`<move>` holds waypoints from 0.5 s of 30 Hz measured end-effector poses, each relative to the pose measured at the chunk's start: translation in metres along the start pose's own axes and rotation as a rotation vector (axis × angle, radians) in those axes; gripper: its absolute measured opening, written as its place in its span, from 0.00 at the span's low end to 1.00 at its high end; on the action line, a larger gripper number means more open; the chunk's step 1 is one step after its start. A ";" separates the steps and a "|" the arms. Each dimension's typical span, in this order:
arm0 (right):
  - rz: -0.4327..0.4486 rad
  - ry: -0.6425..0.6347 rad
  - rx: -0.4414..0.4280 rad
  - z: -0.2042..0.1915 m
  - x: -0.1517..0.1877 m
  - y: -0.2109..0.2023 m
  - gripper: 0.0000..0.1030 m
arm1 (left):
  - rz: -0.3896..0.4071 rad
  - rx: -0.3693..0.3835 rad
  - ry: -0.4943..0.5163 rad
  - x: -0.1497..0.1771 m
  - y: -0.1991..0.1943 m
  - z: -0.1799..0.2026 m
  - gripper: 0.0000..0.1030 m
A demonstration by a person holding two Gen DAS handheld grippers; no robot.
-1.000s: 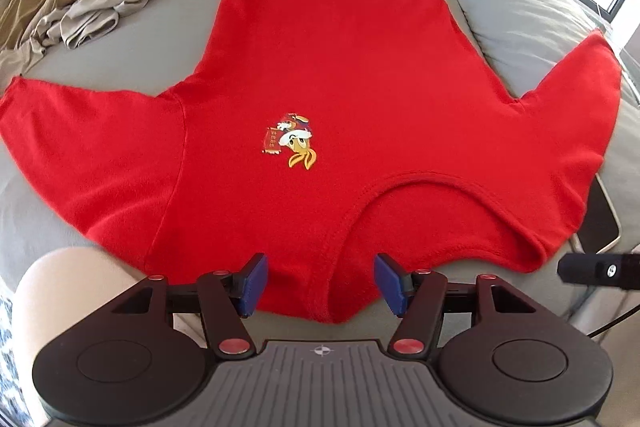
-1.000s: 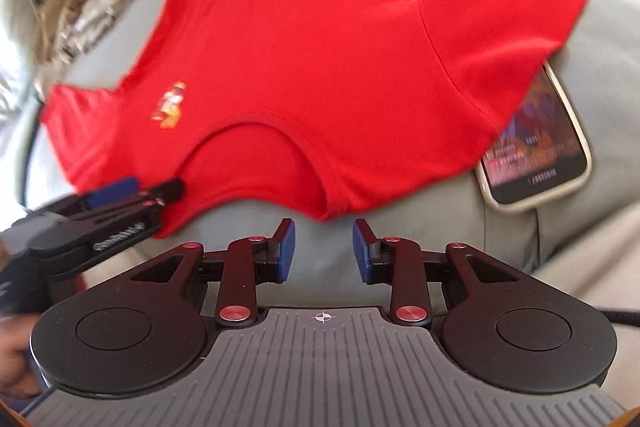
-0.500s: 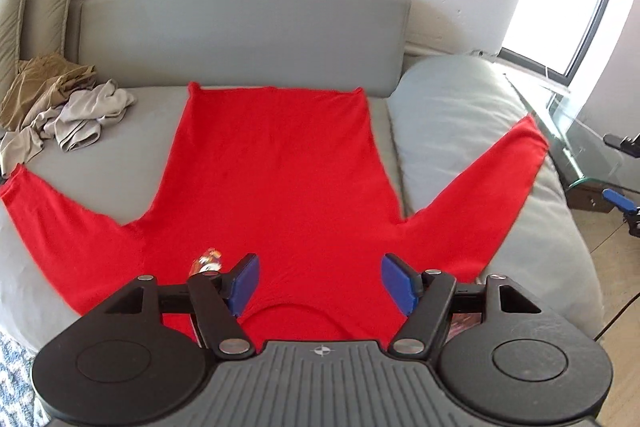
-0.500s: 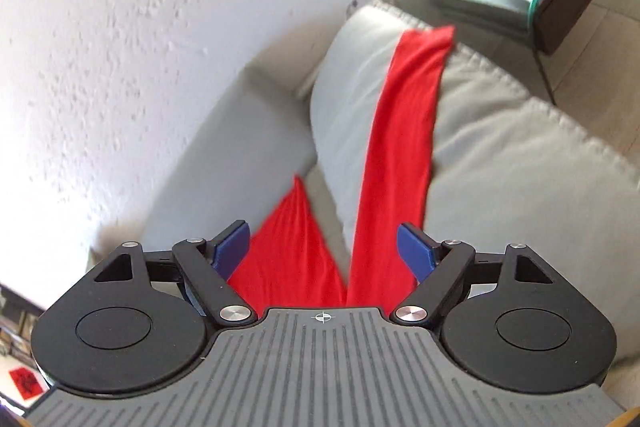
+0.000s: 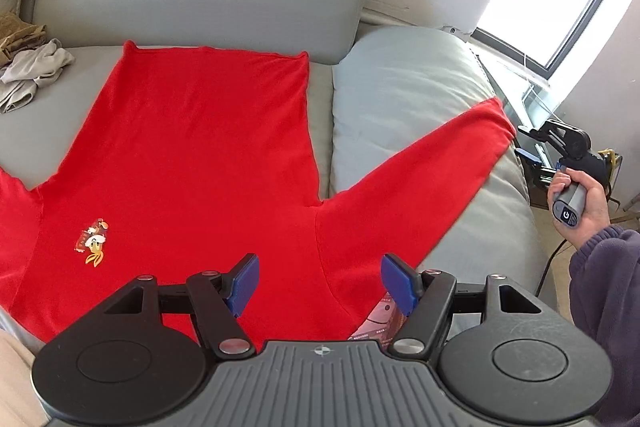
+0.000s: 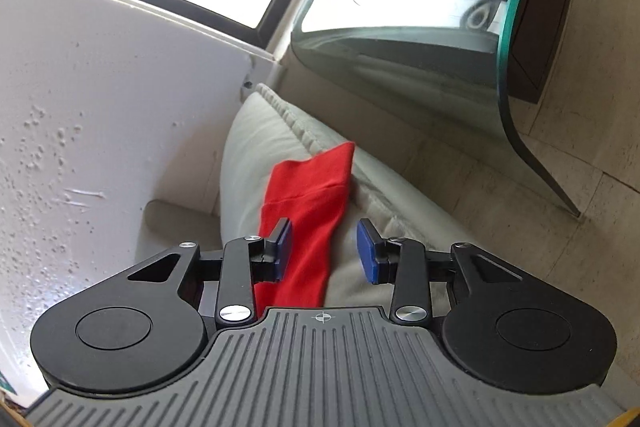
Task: Fold clothes
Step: 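Close the right gripper on the sleeve cuff and lift it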
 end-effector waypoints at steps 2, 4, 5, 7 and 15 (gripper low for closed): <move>-0.011 0.051 -0.007 0.009 -0.001 0.020 0.38 | -0.015 0.002 0.010 0.003 0.007 0.001 0.64; 0.004 0.090 -0.038 0.014 -0.002 0.032 0.34 | -0.027 0.008 0.020 0.006 0.013 0.002 0.64; 0.020 0.094 -0.048 0.015 -0.004 0.037 0.33 | -0.031 0.012 0.023 0.007 0.015 0.002 0.64; 0.046 0.087 -0.056 0.014 -0.008 0.042 0.29 | -0.038 0.011 0.024 0.009 0.018 0.000 0.64; 0.150 -0.169 -0.051 -0.039 -0.019 0.015 0.07 | -0.013 0.029 -0.003 0.009 0.006 -0.015 0.64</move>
Point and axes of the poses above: each gripper's, at about its wrist camera, not at the fingertips, and y roughly the way its jaws point, z to its right, x to its underside, the point moved 8 cm from there along y, roughly the way its jaws point, and after that the axes turned 14 degrees about z, right-handed, at the moved point
